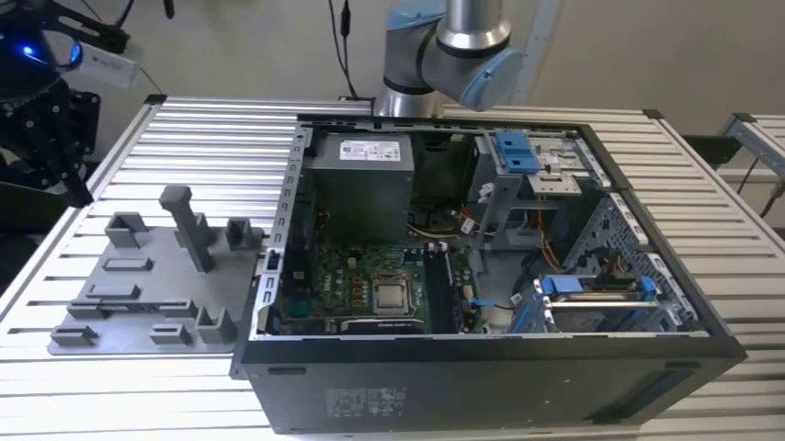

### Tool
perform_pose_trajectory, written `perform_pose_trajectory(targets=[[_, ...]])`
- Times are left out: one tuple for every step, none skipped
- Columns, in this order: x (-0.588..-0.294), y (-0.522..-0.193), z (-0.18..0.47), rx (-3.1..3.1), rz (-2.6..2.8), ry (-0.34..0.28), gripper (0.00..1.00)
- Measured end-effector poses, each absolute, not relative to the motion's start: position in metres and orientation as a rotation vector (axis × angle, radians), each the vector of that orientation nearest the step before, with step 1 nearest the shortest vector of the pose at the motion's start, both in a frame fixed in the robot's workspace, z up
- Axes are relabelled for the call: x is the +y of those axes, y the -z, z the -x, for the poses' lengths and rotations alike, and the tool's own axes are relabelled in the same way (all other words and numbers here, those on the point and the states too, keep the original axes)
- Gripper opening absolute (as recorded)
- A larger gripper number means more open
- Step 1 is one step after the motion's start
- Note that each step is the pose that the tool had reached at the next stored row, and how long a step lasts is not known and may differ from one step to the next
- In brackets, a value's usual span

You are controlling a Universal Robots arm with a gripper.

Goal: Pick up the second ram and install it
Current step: 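Pick up the second ram and move it above second insertion slot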

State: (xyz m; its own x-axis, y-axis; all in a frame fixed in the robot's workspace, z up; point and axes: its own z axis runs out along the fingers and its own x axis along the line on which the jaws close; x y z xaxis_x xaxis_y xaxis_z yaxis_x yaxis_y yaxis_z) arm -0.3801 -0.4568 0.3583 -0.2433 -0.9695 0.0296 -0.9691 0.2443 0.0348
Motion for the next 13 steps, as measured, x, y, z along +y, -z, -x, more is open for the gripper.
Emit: perform_pose_trajectory(targets=[[-0.4568, -0.3583, 0.3801, -2.431, -1.918, 0.014, 0.11], [-0.4568, -0.3583, 0.3801, -2.418, -1.935, 0.013, 0.11], [-0.4568, -0.3582, 0.3801, -2.405, -1.951, 0.012, 0.11], [-0.4568, -0.3582, 0.3801, -2.393, -1.967, 0.011, 0.11], [-0.4568, -0.3581, 0.3801, -2.381, -1.983, 0.010, 0.11], [-0.4568, -0.3582, 0.3801, -2.368, -1.999, 0.009, 0.11], [-0.4568, -0.3582, 0.3801, -2.357, -2.013, 0.007, 0.11], [-0.4567, -0.3582, 0.3800, -2.345, -2.028, 0.005, 0.11], [-0.4568, -0.3581, 0.3800, -2.335, -2.041, 0.004, 0.11], [-0.4568, -0.3580, 0.3800, -2.326, -2.052, 0.003, 0.11], [-0.4568, -0.3581, 0.3801, -2.320, -2.059, 0.003, 0.11], [-0.4568, -0.3581, 0.3801, -2.315, -2.065, 0.003, 0.11], [-0.4568, -0.3581, 0.3801, -2.314, -2.067, 0.004, 0.11]])
